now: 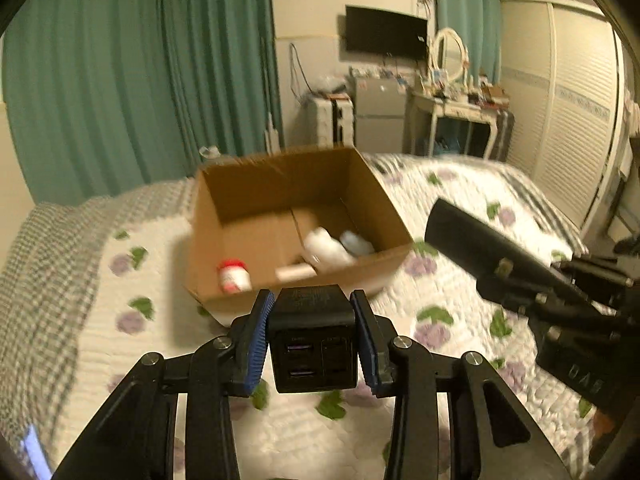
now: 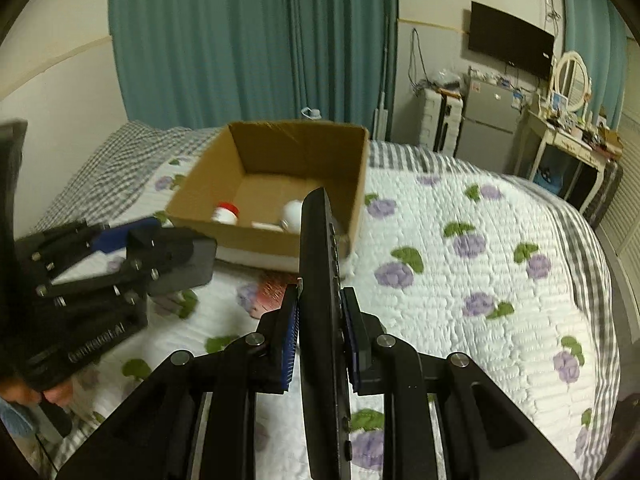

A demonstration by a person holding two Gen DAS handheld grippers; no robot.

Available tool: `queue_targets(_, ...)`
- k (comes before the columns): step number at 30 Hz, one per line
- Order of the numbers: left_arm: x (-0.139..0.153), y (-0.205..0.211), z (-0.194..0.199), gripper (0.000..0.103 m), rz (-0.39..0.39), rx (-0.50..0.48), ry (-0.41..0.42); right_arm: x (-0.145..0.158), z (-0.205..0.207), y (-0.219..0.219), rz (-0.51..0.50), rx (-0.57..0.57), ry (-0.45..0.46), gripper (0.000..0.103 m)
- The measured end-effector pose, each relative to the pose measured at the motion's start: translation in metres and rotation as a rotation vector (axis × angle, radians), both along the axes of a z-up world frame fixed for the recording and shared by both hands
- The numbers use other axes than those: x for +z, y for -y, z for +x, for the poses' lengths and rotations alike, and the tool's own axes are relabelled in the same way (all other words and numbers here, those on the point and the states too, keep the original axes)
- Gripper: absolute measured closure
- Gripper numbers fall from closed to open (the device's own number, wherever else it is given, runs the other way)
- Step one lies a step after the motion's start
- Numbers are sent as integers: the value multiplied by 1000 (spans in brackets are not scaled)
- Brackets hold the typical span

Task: Organize rigid objects
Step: 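Lower the charger block and remote into the box and open both tools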

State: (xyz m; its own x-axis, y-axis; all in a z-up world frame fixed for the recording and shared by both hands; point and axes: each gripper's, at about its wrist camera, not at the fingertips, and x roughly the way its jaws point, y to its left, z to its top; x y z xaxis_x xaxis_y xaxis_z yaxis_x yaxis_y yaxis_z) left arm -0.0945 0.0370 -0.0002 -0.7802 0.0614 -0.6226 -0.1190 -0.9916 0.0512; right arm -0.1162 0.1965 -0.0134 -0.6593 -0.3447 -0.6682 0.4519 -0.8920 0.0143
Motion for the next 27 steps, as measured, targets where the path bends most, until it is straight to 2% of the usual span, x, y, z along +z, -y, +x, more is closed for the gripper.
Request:
queue_targets(6, 31, 22, -22, 64, 0, 40, -68, 26, -20, 28, -7, 62, -65, 84)
queue_targets(13, 26, 31, -80, 64, 3, 56, -46, 33, -75, 52, -25, 88, -99, 84)
queue_targets(17, 8, 30, -117, 64, 17, 69, -10, 24, -105, 58, -18, 90, -98, 84)
queue_targets(21, -24, 23, -148, 64, 14, 56, 54, 5, -130, 56, -27, 81, -74, 84)
queue_targets(27, -59, 21, -169, 64, 15, 81, 118, -19, -149, 51, -32, 84, -33, 84)
